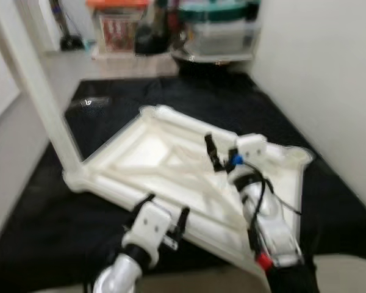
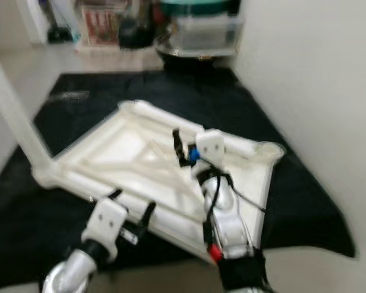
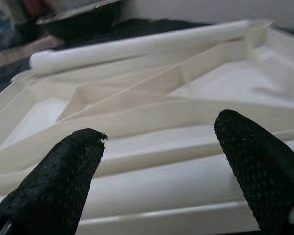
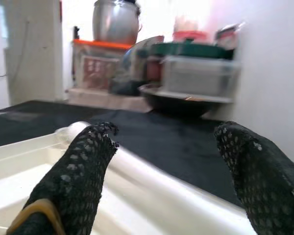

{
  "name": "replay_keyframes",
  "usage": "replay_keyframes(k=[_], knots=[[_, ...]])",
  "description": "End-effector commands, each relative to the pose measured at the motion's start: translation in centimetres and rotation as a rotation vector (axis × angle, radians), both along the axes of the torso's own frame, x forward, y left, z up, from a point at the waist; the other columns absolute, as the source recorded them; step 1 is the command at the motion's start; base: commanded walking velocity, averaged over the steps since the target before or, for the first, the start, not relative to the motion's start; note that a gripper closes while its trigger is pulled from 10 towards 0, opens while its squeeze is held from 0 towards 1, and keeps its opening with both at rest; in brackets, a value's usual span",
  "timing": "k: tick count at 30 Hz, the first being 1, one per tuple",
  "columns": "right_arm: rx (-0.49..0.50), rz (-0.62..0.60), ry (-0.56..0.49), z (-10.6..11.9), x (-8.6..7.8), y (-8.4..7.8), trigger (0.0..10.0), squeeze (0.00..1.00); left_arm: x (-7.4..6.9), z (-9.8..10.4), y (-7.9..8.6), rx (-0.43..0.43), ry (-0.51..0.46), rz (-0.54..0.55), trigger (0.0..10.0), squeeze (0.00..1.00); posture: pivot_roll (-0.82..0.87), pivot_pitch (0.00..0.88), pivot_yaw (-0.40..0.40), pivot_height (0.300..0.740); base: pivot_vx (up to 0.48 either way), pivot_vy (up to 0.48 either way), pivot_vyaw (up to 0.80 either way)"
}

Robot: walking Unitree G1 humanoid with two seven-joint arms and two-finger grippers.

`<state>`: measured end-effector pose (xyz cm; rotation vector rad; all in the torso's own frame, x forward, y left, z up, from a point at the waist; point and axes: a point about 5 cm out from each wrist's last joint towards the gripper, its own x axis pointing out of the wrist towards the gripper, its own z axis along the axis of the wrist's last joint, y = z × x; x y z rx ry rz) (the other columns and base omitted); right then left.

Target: Building children table

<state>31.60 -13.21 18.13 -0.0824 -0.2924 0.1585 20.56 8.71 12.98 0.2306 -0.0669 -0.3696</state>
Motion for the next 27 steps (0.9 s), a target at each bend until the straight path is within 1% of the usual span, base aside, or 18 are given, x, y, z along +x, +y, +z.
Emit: replay_keyframes(k=[1, 2, 4, 6, 7, 8, 9, 10, 11, 13, 15, 17, 18, 19, 20, 22, 26, 27], knots=[[0.02, 0.009, -0.012, 0.4, 0.4, 0.2, 10.0, 0.0, 0.0, -0.1, 0.5, 0.014, 0.005, 0.013, 10.0, 0.0, 0.1, 0.046, -0.051, 0.74, 0.0, 0.0, 0.0], [0.02, 0.009, -0.012, 0.4, 0.4, 0.2, 10.0, 0.0, 0.0, -0.1, 0.5, 0.014, 0.005, 0.013, 10.0, 0.0, 0.1, 0.046, -0.051, 0.74, 0.0, 0.0, 0.0], [0.05, 0.023, -0.008, 0.8, 0.8, -0.1, 10.0, 0.0, 0.1, -0.1, 0.5, 0.019, 0.008, 0.009, 10.0, 0.0, 0.11, 0.047, -0.049, 0.74, 0.0, 0.0, 0.0], [0.11, 0.104, 0.069, 0.5, 1.2, 0.0, 10.0, 0.0, 0.0, -0.2, 0.5, 0.019, 0.014, 0.01, 10.0, 0.0, 0.1, 0.048, -0.047, 0.74, 0.0, 0.0, 0.0], [0.11, 0.104, 0.069, 0.5, 1.2, 0.0, 10.0, 0.0, 0.0, -0.2, 0.5, 0.019, 0.014, 0.01, 10.0, 0.0, 0.1, 0.048, -0.047, 0.74, 0.0, 0.0, 0.0], [0.143, 0.143, 0.115, 0.2, 1.3, 0.0, 10.0, 0.0, 0.0, -0.3, 0.5, 0.019, 0.016, 0.01, 10.0, 0.0, 0.1, 0.047, -0.047, 0.74, 0.0, 0.0, 0.0], [0.149, 0.17, 0.153, -0.3, 1.3, 0.0, 10.0, 0.0, 0.0, -0.3, 0.5, 0.019, 0.018, 0.01, 10.0, 0.0, 0.1, 0.046, -0.047, 0.74, 0.0, 0.0, 0.0], [0.149, 0.17, 0.153, -0.3, 1.3, 0.0, 10.0, 0.0, 0.0, -0.3, 0.5, 0.019, 0.018, 0.01, 10.0, 0.0, 0.1, 0.046, -0.047, 0.74, 0.0, 0.0, 0.0], [0.119, 0.179, 0.167, -0.6, 1.3, -0.1, 10.0, 0.0, 0.0, -0.3, 0.5, 0.023, 0.02, 0.008, 10.0, 0.0, 0.1, 0.046, -0.047, 0.74, 0.0, 0.0, 0.0], [0.119, 0.179, 0.167, -0.6, 1.3, -0.1, 10.0, 0.0, 0.0, -0.3, 0.5, 0.023, 0.02, 0.008, 10.0, 0.0, 0.1, 0.046, -0.047, 0.74, 0.0, 0.0, 0.0], [0.073, 0.174, 0.229, -1.6, 1.3, -0.5, 10.0, 0.0, -0.1, -0.4, 0.5, 0.023, 0.022, 0.006, 10.0, 0.0, 0.11, 0.041, -0.048, 0.74, 0.0, 0.0, 0.0], [0.11, 0.142, 0.319, -2.2, 1.9, -1.0, 10.0, 0.0, -0.2, -0.4, 0.7, 0.021, 0.026, 0.013, 10.0, 0.0, 0.11, 0.038, -0.044, 0.74, 0.0, 0.0, 0.0], [0.11, 0.142, 0.319, -2.2, 1.9, -1.0, 10.0, 0.0, -0.2, -0.4, 0.7, 0.021, 0.026, 0.013, 10.0, 0.0, 0.11, 0.038, -0.044, 0.74, 0.0, 0.0, 0.0], [0.147, 0.153, 0.359, -2.2, 2.2, -1.2, 10.0, 0.0, -0.2, -0.5, 0.7, 0.021, 0.028, 0.016, 10.0, 0.0, 0.1, 0.035, -0.045, 0.74, 0.0, 0.0, 0.0], [0.147, 0.153, 0.359, -2.2, 2.2, -1.2, 10.0, 0.0, -0.2, -0.5, 0.7, 0.021, 0.028, 0.016, 10.0, 0.0, 0.1, 0.035, -0.045, 0.74, 0.0, 0.0, 0.0], [0.197, 0.16, 0.38, -2.0, 2.6, -1.5, 10.0, 0.0, -0.4, -0.6, 0.8, 0.019, 0.034, 0.012, 10.0, 0.0, 0.1, 0.031, -0.043, 0.74, 0.0, 0.0, 0.0], [0.204, 0.159, 0.391, -2.1, 2.5, -1.8, 10.0, 0.0, -0.5, -0.6, 0.9, 0.008, 0.036, 0.009, 10.0, 0.0, 0.1, 0.028, -0.043, 0.74, 0.0, 0.0, 0.0], [0.195, 0.145, 0.4, -2.5, 2.2, -2.0, 10.0, 0.0, -0.5, -0.6, 0.9, 0.0, 0.036, 0.012, 10.0, 0.0, 0.1, 0.026, -0.044, 0.74, 0.0, 0.0, 0.0]])
